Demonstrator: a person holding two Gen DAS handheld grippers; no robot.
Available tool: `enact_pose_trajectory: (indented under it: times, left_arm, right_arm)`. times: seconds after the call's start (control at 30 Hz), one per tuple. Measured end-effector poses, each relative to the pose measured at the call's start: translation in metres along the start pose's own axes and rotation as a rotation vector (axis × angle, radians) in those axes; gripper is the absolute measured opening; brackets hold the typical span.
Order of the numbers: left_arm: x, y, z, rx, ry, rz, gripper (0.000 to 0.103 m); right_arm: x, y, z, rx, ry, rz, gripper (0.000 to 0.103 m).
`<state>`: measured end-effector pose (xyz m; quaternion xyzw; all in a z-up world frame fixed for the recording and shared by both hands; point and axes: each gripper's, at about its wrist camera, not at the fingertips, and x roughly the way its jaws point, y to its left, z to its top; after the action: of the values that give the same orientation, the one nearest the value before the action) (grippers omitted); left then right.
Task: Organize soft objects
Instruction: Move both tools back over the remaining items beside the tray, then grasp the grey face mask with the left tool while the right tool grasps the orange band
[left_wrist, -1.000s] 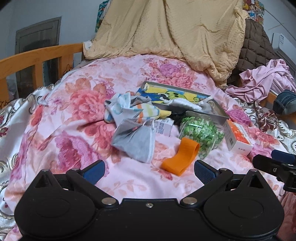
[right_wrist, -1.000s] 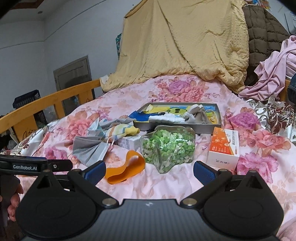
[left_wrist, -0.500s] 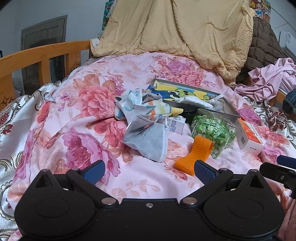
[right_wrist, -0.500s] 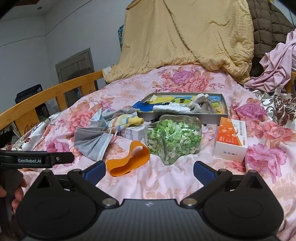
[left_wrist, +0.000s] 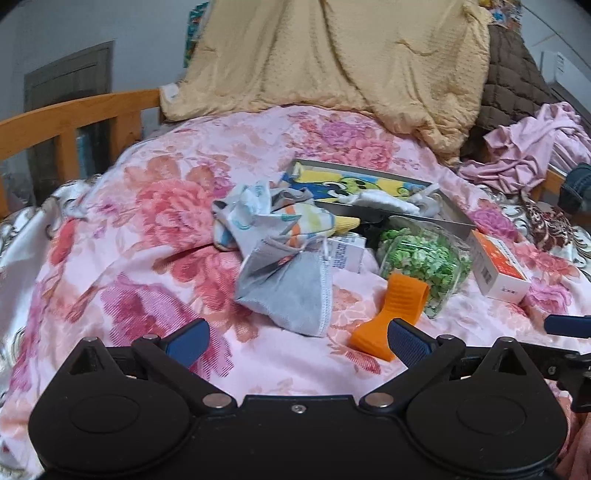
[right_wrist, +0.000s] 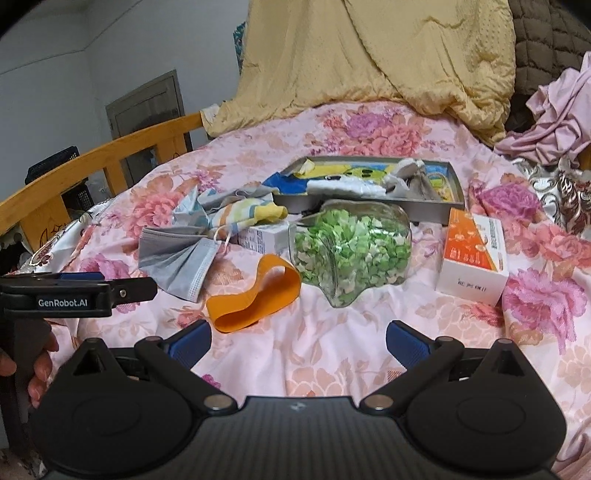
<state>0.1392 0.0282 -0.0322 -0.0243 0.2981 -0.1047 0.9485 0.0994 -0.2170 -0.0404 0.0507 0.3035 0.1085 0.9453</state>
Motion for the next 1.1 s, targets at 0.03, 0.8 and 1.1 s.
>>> enact_pose_trajectory:
  times: [0.03,0.8,1.1]
  left_arm:
    - [0.002,0.000,0.001,0.005,0.001,-0.009,0.102]
    - [0.056,0.035,0.011,-0.034,-0.008,-0.007,0.102]
    - [0.068,0.034,0.013,-0.086,-0.017,-0.002,0.102]
  right_arm:
    - [0.001,-0.001,0.000,0.007,0.005,0.005,0.103]
    - [0.078,0.020,0.030,-0.237,0.001,0.126,0.086]
    - [0.106,0.021,0.034,-0.275,0.064,0.144,0.085]
